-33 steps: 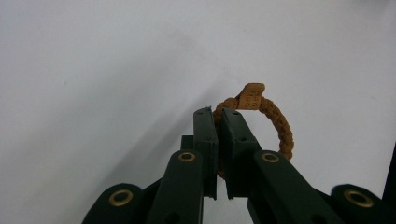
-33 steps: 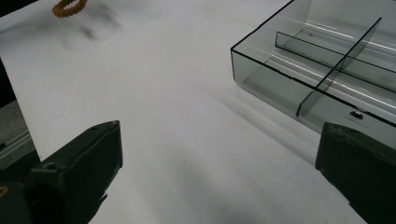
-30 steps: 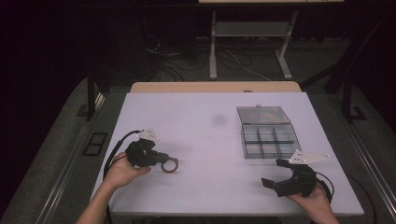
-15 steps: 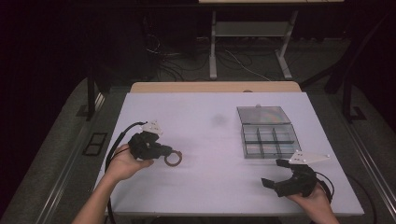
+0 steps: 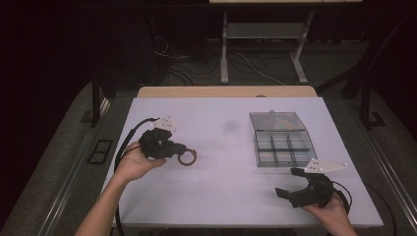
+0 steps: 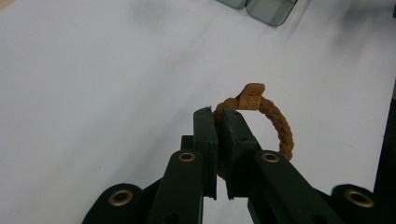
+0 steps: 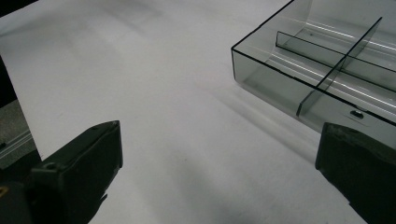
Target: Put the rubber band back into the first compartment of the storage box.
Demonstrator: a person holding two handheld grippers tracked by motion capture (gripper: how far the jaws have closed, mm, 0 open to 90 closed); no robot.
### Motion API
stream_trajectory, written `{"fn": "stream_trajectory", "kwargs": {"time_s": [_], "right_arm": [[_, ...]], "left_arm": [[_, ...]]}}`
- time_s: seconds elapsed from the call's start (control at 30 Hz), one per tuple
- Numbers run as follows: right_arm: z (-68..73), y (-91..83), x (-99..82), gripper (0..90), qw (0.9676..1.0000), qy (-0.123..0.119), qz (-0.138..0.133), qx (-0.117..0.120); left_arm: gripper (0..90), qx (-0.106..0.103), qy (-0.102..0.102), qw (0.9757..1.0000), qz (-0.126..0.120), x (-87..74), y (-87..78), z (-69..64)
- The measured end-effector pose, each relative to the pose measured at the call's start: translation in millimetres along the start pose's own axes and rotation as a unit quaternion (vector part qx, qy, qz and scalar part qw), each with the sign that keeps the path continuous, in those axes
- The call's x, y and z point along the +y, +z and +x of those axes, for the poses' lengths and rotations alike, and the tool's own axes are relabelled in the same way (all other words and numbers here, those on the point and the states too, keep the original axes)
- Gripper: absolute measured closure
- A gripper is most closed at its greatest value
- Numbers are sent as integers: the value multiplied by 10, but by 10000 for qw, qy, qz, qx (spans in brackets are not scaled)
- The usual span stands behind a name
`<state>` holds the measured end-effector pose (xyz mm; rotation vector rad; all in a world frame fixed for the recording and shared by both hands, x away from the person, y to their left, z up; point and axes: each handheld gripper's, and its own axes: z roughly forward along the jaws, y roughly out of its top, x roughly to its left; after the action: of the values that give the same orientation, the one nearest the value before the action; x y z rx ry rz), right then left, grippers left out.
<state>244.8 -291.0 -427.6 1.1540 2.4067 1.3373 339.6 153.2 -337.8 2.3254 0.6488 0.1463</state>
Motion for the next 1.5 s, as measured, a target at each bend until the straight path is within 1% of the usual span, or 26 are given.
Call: {"fn": "stream_trajectory", "kwargs": {"time_s": [0.07, 0.1, 0.13, 0.2, 0.33, 0.37, 0.4, 0.47, 0.5, 0.53, 0.6, 0.7, 0.77, 0.8, 0.87, 0.97, 1.0, 1.17, 1.2, 1.27, 1.33, 1.5], "right_arm": [[3, -2, 0, 8, 10000, 26, 16, 10], [-2, -1, 0, 8, 10000, -11, -4, -3], [3, -4, -1, 8, 10000, 29, 16, 9], [2, -5, -2, 8, 10000, 31, 17, 5], [1, -7, -4, 8, 10000, 46, 26, 8], [-3, -5, -4, 8, 10000, 17, 9, -4], [-5, -4, -4, 8, 10000, 3, 3, -8], [-5, -3, -5, 8, 10000, 1, 5, -6], [-5, -3, -4, 8, 10000, -1, 4, -5], [-5, -3, -4, 8, 10000, 0, 7, -3], [-5, -4, -5, 8, 10000, -3, 6, -5], [-6, -7, -5, 8, 10000, 3, 0, -4], [-7, -8, -6, 8, 10000, 0, 0, -4], [-7, -8, -6, 8, 10000, 1, 0, -6], [-8, -9, -7, 8, 10000, -11, -2, -6], [-9, -10, -7, 8, 10000, -3, -4, -2], [-10, -12, -7, 8, 10000, -4, -3, -3], [-10, -18, -9, 8, 10000, 12, -13, -10], [-11, -19, -9, 8, 10000, 18, -14, -7], [-12, -21, -10, 8, 10000, 17, -18, -8], [-12, -23, -10, 8, 10000, 19, -23, -4], [-14, -26, -12, 8, 10000, 6, -36, -11]], "left_arm": [[836, -3, 2, 10000, -31, 34, 9, 8], [836, 2, -3, 10000, -37, 50, 16, 10], [836, 1, 16, 10000, -33, 68, 21, 16], [836, -9, 10, 10000, -70, 104, 34, 21], [836, -4, 78, 9999, -118, 178, 45, 36], [836, -4, 107, 9999, -101, 198, 43, 41], [836, 3, 88, 9999, -110, 217, 47, 38], [836, 18, 145, 9998, -128, 260, 51, 48], [836, 14, 132, 9998, -138, 282, 54, 47], [836, 18, 172, 9998, -141, 305, 53, 53], [836, 24, 141, 9997, -172, 349, 60, 47], [836, 29, 223, 9996, -180, 419, 68, 52], [836, 31, 226, 9995, -206, 463, 77, 44], [836, 28, 272, 9994, -214, 487, 82, 45], [835, 27, 254, 9994, -229, 531, 97, 33], [835, 21, 316, 9993, -204, 601, 115, 31], [835, 22, 314, 9992, -261, 626, 130, 29], [835, 14, 390, 9989, -268, 737, 181, 17], [835, 12, 388, 9988, -304, 756, 199, 12], [835, 11, 456, 9986, -275, 793, 223, 12], [835, 4, 442, 9986, -281, 827, 260, 0], [835, -34, 513, 9982, -297, 904, 347, -23]]}}
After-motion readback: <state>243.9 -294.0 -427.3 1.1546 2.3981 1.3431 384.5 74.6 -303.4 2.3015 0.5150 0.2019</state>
